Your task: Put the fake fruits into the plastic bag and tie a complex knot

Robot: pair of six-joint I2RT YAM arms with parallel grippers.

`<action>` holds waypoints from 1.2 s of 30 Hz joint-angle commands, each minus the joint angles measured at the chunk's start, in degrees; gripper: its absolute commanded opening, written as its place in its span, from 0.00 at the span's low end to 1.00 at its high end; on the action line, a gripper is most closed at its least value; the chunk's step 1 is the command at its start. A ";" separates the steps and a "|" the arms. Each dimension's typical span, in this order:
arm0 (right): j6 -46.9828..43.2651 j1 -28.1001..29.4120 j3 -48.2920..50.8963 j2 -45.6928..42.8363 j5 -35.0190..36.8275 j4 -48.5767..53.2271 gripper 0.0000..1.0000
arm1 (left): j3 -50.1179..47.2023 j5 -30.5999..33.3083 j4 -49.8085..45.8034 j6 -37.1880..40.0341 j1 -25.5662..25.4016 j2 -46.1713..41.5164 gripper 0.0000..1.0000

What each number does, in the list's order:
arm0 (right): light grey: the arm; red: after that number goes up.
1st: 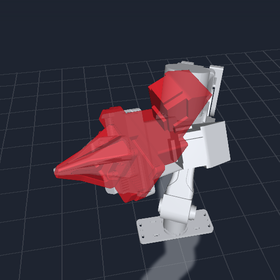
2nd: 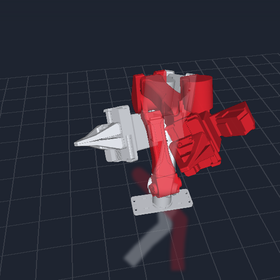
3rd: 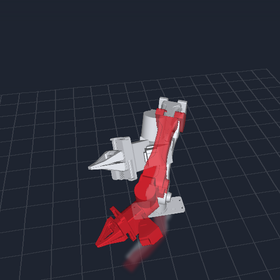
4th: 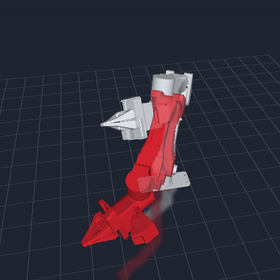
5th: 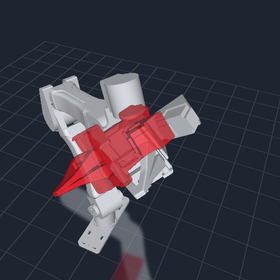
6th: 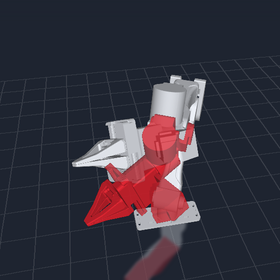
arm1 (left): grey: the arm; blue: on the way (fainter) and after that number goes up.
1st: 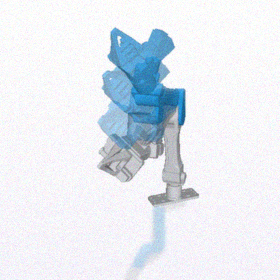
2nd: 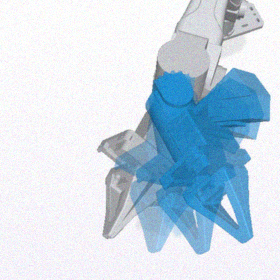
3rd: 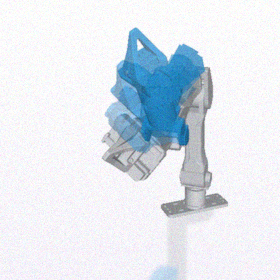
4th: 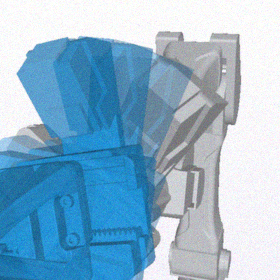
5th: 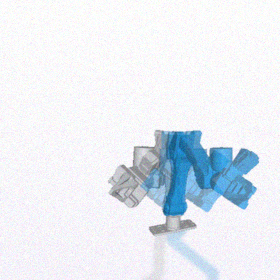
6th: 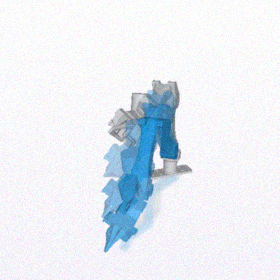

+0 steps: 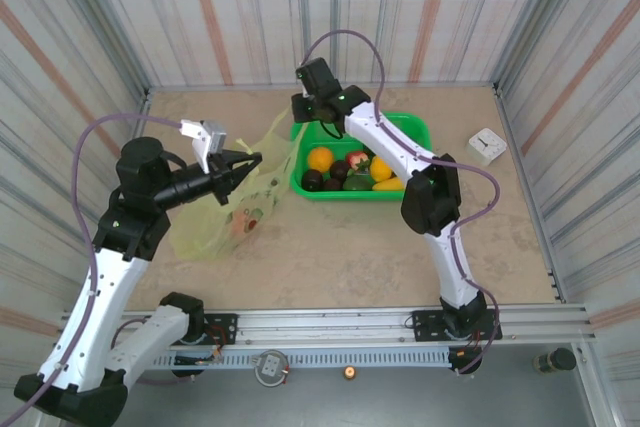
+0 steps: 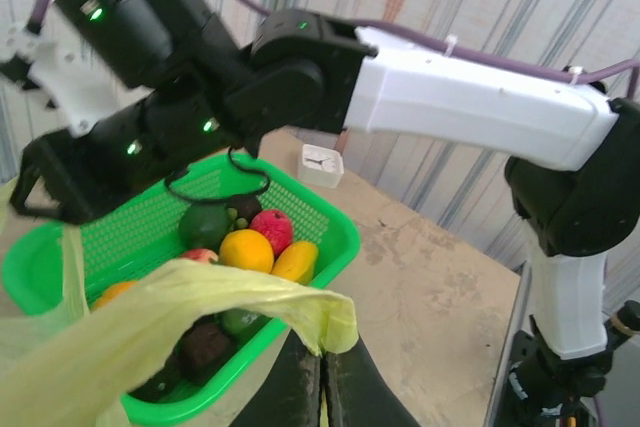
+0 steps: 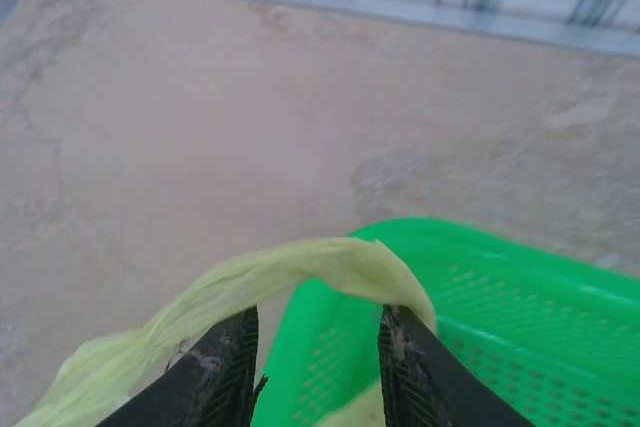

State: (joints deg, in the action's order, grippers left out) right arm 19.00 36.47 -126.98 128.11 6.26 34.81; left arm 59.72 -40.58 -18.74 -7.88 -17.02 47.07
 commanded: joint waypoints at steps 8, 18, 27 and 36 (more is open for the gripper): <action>-5.15 -4.19 5.75 -9.69 -15.66 -0.21 0.50 | 0.40 5.43 1.24 -0.57 -0.74 3.65 0.00; 0.14 -4.50 31.02 -25.20 -23.13 -9.18 0.55 | -4.04 1.35 5.31 -4.16 -0.69 2.02 0.00; 6.88 -9.43 41.38 -30.44 -16.78 -9.19 0.61 | -4.71 2.30 7.26 -4.59 -0.33 2.54 0.00; 27.00 -14.68 34.05 -21.21 1.52 5.52 0.65 | -7.55 0.98 10.47 -3.53 -0.83 1.32 0.00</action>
State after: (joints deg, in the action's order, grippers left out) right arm 38.50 22.79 -90.63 103.61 3.03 34.44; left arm 53.28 -38.50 -10.26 -12.03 -17.65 49.84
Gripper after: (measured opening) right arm 0.649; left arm 0.049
